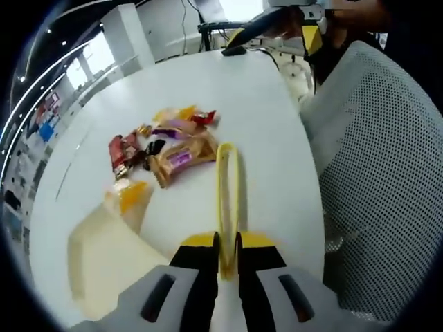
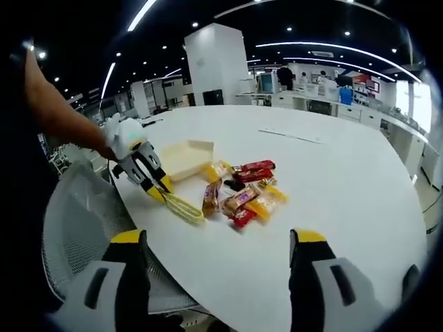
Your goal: Place the target food into the container with the food tongs after gripping and lifting it, then release it inside without dropping or visibly crushing the food.
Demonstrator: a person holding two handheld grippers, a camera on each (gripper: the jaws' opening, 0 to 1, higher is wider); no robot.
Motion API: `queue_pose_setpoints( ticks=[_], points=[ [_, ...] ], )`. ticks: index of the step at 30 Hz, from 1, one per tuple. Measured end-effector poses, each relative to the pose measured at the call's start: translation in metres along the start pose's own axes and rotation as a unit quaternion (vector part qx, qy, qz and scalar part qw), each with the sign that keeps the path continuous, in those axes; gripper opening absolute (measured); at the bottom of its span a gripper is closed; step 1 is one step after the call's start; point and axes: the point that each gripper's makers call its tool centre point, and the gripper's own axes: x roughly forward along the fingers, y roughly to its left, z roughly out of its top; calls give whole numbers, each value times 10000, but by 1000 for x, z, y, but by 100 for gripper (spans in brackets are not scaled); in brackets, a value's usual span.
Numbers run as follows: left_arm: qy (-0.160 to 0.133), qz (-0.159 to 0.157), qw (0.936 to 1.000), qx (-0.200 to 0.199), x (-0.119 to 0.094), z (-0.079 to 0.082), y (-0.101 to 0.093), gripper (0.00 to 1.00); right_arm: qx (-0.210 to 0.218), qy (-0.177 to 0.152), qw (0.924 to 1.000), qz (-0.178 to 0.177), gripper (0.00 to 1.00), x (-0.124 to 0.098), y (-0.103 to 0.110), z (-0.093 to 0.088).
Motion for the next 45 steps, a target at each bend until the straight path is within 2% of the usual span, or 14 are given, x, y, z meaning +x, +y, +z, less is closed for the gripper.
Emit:
queue_pose_setpoints(
  ticks=[3, 9, 14, 19, 21, 26, 30, 32, 33, 35, 38, 40, 43, 45],
  points=[
    [-129, 31, 9999, -1, -8, 8, 1, 4, -41, 89, 9999, 31, 80, 0, 0, 3],
    [-394, 129, 9991, 70, -31, 23, 5, 3, 117, -175, 9997, 124, 78, 2, 2, 20],
    [-891, 210, 9956, -212, -53, 46, 12, 3, -62, -146, 9994, 317, 75, 4, 12, 30],
    [-1392, 82, 9899, -239, -82, 80, 15, 3, 12, -398, 9971, 643, 68, 6, 22, 58],
    [-1537, 75, 9879, -209, -92, 92, 16, 3, -132, -539, 9959, 721, 66, 6, 25, 75],
    [-1904, 43, 9817, -97, -114, 123, 18, 3, -272, -730, 9887, 1283, 55, 4, 45, 104],
    [-2117, -172, 9771, 85, -127, 146, 10, 3, -293, -960, 9811, 1655, 49, -2, 58, 129],
    [-2342, -468, 9711, -26, -135, 159, 1, 3, -104, -1149, 9768, 1803, 49, -4, 61, 141],
    [-2450, -488, 9683, -23, -139, 164, 0, 3, -46, -1193, 9733, 1962, 48, -5, 63, 145],
    [-2585, -478, 9648, -49, -147, 173, 1, 3, -101, -1183, 9725, 2001, 45, -5, 64, 149],
    [-2719, -479, 9611, -54, -156, 183, 1, 3, -104, -1281, 9674, 2181, 42, -9, 71, 159],
    [-2771, -506, 9595, -35, -159, 187, 1, 3, -120, -1363, 9640, 2280, 35, -11, 75, 165],
    [-2776, -583, 9589, 20, -160, 190, -2, 3, -116, -1412, 9604, 2399, 27, -13, 79, 171],
    [-2754, -675, 9589, 51, -160, 190, -6, 3, -94, -1448, 9574, 2496, 26, -14, 82, 174]
  ],
)
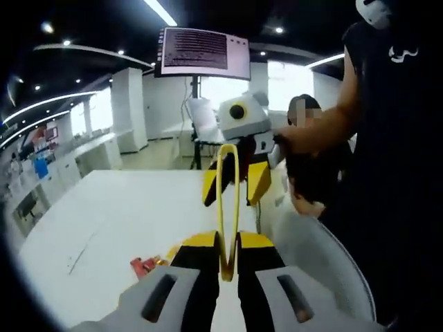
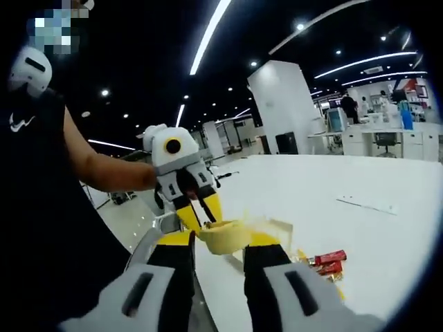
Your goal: Place the target food into the container with the food tongs after gripping and lifting it, then release it inside without dropping or visibly crushing the food.
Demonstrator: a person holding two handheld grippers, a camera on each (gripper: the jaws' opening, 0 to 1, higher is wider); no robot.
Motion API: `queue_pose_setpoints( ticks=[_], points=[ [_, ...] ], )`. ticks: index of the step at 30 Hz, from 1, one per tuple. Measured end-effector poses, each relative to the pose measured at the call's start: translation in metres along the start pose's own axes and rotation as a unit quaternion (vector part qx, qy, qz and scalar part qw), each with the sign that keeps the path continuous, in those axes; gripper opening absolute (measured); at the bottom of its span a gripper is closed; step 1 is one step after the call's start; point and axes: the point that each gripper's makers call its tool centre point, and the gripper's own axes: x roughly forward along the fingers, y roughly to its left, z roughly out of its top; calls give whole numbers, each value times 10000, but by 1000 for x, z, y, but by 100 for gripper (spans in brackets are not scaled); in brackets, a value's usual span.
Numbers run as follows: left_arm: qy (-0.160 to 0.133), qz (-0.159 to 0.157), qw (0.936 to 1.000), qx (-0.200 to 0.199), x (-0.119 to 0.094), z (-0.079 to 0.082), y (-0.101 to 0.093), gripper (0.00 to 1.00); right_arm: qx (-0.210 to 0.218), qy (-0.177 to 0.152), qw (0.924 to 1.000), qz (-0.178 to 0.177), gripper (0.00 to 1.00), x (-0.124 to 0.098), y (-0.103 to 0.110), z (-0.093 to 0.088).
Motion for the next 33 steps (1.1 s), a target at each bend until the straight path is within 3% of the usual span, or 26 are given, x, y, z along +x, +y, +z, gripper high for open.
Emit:
queue_pose_setpoints(
  ticks=[7, 17, 21, 33],
  points=[
    [-72, -332, 9994, -119, 1, 7, -13, 4, -84, -2, 9993, 377, 21, 8, 17, 4],
    [-124, -508, 9983, -246, -5, 16, -16, 5, -277, 5, 9983, 520, 19, 14, 24, 6],
    [-51, -482, 9986, -219, -4, 15, -16, 7, -300, -17, 9982, 519, 18, 16, 24, 5],
    [-528, -204, 9979, -324, -21, 25, -12, 23, -231, -166, 9986, 455, 19, 16, 22, 19]
  ],
)
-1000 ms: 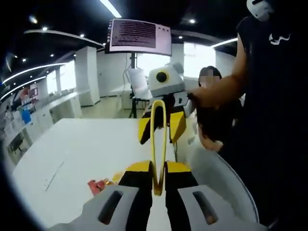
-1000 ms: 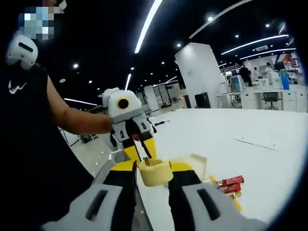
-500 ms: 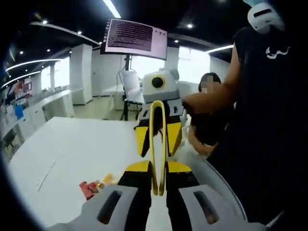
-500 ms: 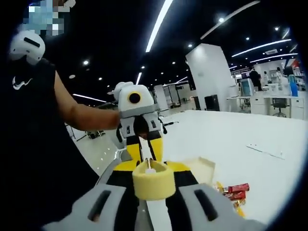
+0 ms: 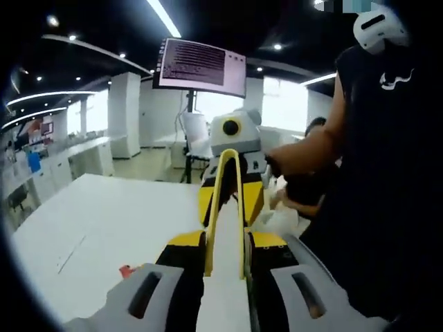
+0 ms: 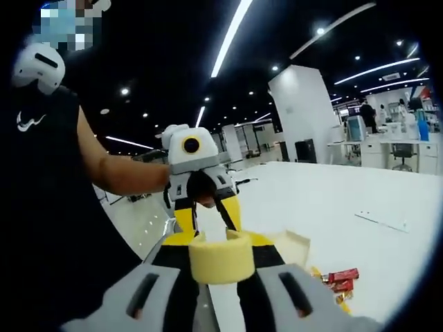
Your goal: Place the target food into the container with the food tongs after gripping and lifting it, then release it inside without dropping or visibly crushing the food.
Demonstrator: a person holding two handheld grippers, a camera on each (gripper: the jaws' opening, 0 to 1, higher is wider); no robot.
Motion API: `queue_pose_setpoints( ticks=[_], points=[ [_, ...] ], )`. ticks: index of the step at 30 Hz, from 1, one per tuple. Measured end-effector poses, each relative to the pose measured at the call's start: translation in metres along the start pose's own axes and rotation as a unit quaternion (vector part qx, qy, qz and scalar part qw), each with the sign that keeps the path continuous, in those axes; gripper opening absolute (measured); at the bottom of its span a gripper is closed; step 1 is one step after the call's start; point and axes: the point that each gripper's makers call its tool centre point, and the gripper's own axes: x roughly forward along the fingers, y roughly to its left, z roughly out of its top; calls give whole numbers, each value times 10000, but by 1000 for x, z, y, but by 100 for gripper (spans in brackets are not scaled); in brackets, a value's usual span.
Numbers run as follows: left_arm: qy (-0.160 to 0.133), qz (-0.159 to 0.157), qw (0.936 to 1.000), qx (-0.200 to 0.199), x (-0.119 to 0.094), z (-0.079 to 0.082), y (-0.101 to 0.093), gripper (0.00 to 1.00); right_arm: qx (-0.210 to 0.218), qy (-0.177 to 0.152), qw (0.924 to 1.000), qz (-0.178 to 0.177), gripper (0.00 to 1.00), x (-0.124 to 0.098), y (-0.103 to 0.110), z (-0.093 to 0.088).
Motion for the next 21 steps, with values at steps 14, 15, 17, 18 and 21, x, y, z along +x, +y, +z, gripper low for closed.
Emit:
queue_pose_setpoints(
  ticks=[14, 15, 17, 18, 21],
  points=[
    [-91, 305, 9988, -364, -11, -13, 8, 21, 230, -189, 9995, 46, 19, -2, -3, 8],
    [-92, 317, 9986, -405, -10, -14, 9, 21, 241, -182, 9995, 67, 20, -2, -3, 7],
    [-129, 305, 9985, -444, -10, -12, 8, 22, 283, -194, 9994, 93, 20, -2, -2, 7],
    [-149, 311, 9984, -447, -10, -12, 8, 21, 304, -217, 9992, 102, 20, -2, -2, 7],
    [-85, 297, 9987, -398, -10, -11, 6, 12, 290, -241, 9992, 128, 18, -2, -1, 8]
  ],
)
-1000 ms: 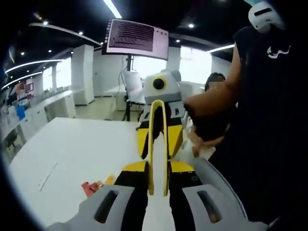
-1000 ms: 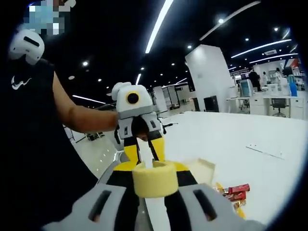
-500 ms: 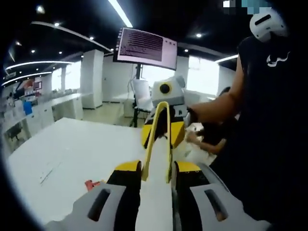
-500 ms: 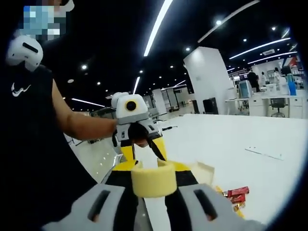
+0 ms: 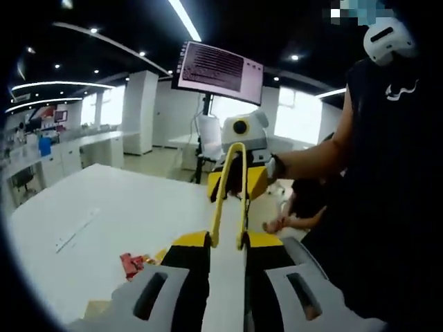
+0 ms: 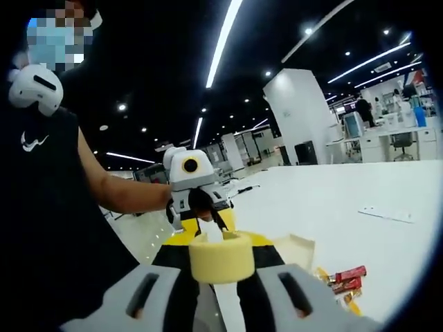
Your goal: Place the target food into the container with the food tongs after gripping and lifting it, then release it inside without dropping or visibly crushing the food.
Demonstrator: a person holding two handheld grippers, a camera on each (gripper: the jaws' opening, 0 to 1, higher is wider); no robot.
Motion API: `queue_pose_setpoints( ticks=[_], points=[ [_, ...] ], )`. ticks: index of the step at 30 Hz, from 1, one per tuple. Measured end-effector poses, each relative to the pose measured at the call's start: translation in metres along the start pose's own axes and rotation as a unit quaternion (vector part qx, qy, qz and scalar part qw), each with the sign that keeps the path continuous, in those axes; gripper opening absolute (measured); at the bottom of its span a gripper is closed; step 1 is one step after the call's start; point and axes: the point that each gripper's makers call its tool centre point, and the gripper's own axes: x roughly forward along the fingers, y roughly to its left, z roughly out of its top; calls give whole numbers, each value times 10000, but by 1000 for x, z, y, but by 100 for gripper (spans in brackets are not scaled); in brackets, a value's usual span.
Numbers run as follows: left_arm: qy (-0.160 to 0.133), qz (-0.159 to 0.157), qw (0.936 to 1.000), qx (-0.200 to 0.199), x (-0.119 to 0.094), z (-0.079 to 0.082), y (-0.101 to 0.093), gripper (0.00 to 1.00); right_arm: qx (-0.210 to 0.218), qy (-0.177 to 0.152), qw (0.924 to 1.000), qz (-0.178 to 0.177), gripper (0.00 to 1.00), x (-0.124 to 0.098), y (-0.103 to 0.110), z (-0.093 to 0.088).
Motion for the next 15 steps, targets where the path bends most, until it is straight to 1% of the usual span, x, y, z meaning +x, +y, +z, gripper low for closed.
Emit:
queue_pose_setpoints(
  ticks=[1, 2, 3, 4, 10, 15],
  points=[
    [144, -39, 9999, 23, 0, -3, -2, 7, -125, 62, 9999, 15, 18, 1, 1, -2],
    [203, -40, 9997, 164, 0, -4, -2, 3, -180, 81, 9998, 29, 17, 2, 2, -3],
    [240, -26, 9994, 231, 0, -5, -2, 1, -330, 82, 9994, 60, 17, 3, 3, -2],
    [230, -38, 9995, 217, 1, -5, -3, 1, -371, 92, 9992, 67, 17, 4, 4, -2],
    [58, -145, 9998, 81, -2, 3, -8, 0, -317, -54, 9993, 185, 17, 2, 7, 8],
    [9, -227, 9997, 97, 2, 12, -11, 0, -327, -39, 9991, 264, 18, 6, 12, 10]
  ],
)
